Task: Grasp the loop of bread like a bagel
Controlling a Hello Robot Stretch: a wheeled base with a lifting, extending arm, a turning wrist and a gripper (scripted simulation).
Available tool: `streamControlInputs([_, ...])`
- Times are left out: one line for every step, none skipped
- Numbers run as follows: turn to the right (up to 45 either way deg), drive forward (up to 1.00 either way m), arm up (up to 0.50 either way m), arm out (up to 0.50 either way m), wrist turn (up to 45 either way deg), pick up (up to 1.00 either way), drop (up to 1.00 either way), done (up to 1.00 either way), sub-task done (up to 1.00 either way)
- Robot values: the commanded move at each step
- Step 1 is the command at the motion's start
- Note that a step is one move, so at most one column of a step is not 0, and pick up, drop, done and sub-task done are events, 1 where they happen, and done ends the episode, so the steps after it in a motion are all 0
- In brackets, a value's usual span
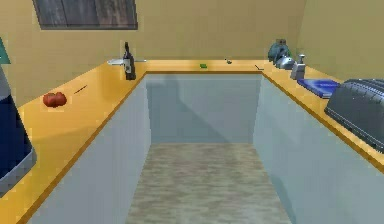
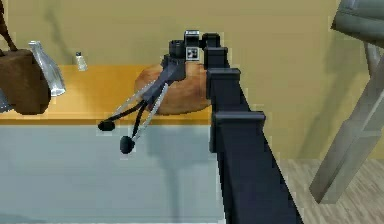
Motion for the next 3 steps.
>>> streamControlInputs([0.0, 0.0, 0.0, 0.0, 45.0, 0.0, 0.0, 0.0, 0.0])
streamControlInputs([0.0, 0.0, 0.0, 0.0, 45.0, 0.0, 0.0, 0.0, 0.0])
streamControlInputs([0.0, 0.0, 0.0, 0.0, 30.0, 0.0, 0.0, 0.0, 0.0])
